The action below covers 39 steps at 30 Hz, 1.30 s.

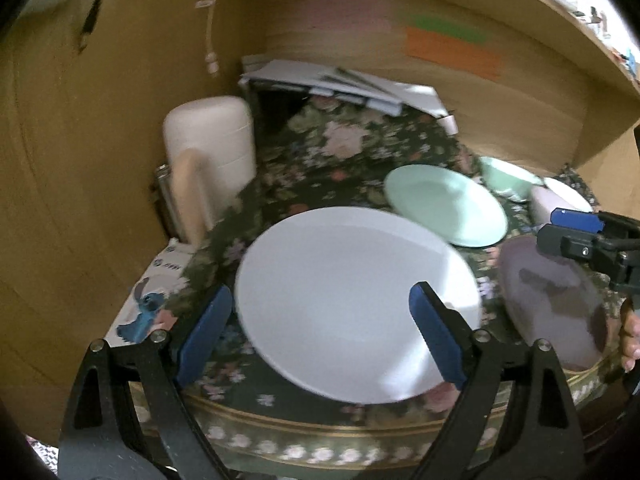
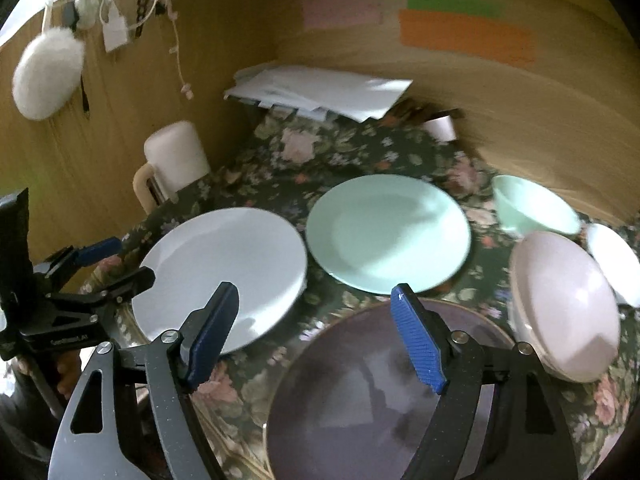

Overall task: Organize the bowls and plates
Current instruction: 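Close both tools on the rim of the white plate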

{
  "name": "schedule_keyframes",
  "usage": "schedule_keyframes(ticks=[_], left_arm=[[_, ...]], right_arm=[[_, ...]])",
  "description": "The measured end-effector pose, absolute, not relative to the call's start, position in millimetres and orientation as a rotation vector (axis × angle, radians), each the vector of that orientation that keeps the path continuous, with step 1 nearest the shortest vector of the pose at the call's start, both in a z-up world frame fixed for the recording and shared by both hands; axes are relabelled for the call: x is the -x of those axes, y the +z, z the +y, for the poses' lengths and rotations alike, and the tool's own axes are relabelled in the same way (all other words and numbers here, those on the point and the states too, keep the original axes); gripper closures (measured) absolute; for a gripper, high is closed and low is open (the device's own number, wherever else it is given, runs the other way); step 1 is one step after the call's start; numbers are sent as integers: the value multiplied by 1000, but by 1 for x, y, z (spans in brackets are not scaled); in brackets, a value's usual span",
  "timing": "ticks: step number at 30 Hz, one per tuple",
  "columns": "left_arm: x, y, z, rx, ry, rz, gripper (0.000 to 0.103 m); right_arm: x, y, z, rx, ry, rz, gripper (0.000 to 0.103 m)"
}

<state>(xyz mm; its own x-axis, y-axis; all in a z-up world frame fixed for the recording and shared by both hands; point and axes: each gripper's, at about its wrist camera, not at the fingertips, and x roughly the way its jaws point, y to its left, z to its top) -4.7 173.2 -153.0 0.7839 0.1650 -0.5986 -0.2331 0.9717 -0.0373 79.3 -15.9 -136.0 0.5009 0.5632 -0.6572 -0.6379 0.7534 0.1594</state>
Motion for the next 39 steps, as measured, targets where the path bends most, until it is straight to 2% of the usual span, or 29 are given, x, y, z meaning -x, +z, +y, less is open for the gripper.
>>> schedule_keyframes(ticks=[5,8,11,13,15,19,20,25,28,39], left_arm=[[5,-166,193,150,221,663,12],[6,-170,201,165,222,675,16],[5,-174,208,187,209,700,26],[3,-178,213,206,200,717,34],[2,-181,218,220,196,731,38],[1,-184,214,193,174,736,39],[1,-185,213,190,168,738,40],[-5,-191,213,205,134,767,59],[-8,-192,215,229,118,773,64],[-9,-189,215,241,125,773,65]], right_arm=[[-89,-146,7,141,747,805,29],[-96,-152,18,155,747,836,40],[-105,-158,29,165,761,880,50],[-110,-163,35,169,772,913,61],[-114,-167,41,174,777,943,66],[-124,-176,48,153,781,1002,73],[-126,-177,49,145,794,1031,73],[-131,-181,55,152,796,1062,76],[-133,-184,61,174,796,1075,77],[-135,-183,64,183,787,1073,77]])
